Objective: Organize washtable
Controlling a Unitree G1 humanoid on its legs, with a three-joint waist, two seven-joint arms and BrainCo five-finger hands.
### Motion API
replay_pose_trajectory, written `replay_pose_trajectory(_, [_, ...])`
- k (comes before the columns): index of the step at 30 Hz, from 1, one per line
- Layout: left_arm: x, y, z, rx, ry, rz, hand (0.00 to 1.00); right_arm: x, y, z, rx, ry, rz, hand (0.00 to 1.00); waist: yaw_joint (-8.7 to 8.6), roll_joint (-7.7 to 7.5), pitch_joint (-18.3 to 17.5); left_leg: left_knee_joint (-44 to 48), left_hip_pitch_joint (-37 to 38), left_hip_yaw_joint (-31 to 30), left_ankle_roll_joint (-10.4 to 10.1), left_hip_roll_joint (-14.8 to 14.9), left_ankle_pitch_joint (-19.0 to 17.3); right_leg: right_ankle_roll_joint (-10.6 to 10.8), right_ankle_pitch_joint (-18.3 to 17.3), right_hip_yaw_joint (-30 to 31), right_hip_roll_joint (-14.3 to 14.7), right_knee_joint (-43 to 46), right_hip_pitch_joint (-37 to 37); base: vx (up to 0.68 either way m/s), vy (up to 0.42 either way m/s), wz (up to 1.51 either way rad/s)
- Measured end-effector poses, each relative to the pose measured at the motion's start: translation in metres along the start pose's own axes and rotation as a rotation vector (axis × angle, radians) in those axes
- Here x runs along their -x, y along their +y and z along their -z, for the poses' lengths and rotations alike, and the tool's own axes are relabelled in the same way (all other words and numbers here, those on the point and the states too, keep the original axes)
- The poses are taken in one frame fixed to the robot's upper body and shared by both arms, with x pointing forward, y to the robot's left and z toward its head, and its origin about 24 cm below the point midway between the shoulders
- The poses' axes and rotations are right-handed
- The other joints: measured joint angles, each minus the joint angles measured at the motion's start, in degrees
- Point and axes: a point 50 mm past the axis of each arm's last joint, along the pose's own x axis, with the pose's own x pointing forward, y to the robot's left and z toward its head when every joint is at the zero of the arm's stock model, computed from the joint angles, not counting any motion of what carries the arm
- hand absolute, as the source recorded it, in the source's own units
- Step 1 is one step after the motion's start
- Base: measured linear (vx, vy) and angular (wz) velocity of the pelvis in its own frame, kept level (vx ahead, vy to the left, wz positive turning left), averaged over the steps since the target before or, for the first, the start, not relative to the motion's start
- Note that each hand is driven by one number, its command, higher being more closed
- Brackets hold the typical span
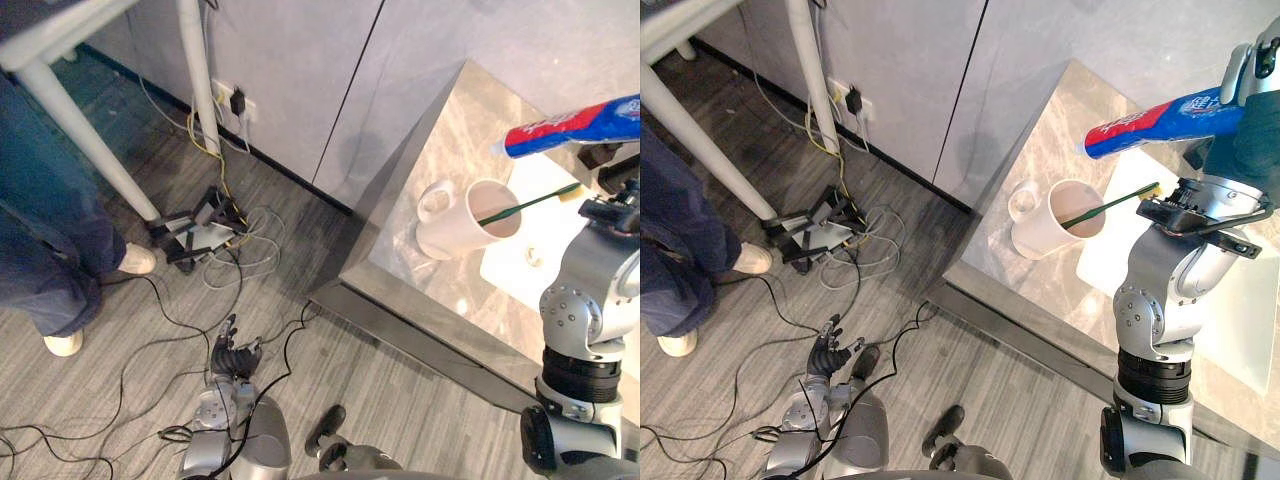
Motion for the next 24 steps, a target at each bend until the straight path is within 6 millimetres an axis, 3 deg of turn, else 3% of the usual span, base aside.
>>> replay_pose_trajectory(4, [0.008,-0.003,0.019,0.007,0.078,0.001,0.00,0.001,0.006,0.004,-0.012,0.018,-0.025,1.00,-0.37,0.78,-2.5,-0.4,2.3,0.5,0.0,0.0,0.0,-0.3,-0.5,0.2,0.0,0.0,1.8,0.01,0.004,-0.02])
replay_pose_trajectory(10, [0.015,-0.001,0.044,-0.006,0.190,-0.002,0.00,0.009,0.015,0.014,-0.025,0.076,-0.096,1.00,-1.89,0.22,-5.1,-3.1,4.7,1.3,0.7,-0.4,0.6,-1.2,-1.7,1.1,-0.7,1.1,2.0,-0.04,0.024,-0.07])
replay_pose_trajectory(13, [0.019,0.006,0.051,-0.008,0.215,-0.025,0.00,0.012,0.012,0.026,-0.010,0.127,-0.085,1.00,-3.19,0.02,-5.3,-4.3,5.6,0.9,0.8,-1.3,2.1,-1.2,-3.1,1.1,-1.7,2.0,2.4,-0.02,0.013,0.12])
replay_pose_trajectory(24, [0.024,0.016,0.059,-0.010,0.247,-0.060,0.00,0.023,-0.001,0.040,0.041,0.218,-0.036,1.00,-3.17,-0.22,-5.0,-8.0,5.8,-0.2,1.2,-2.1,4.6,-0.8,-3.6,0.5,-3.1,4.3,1.0,-0.02,0.013,0.08])
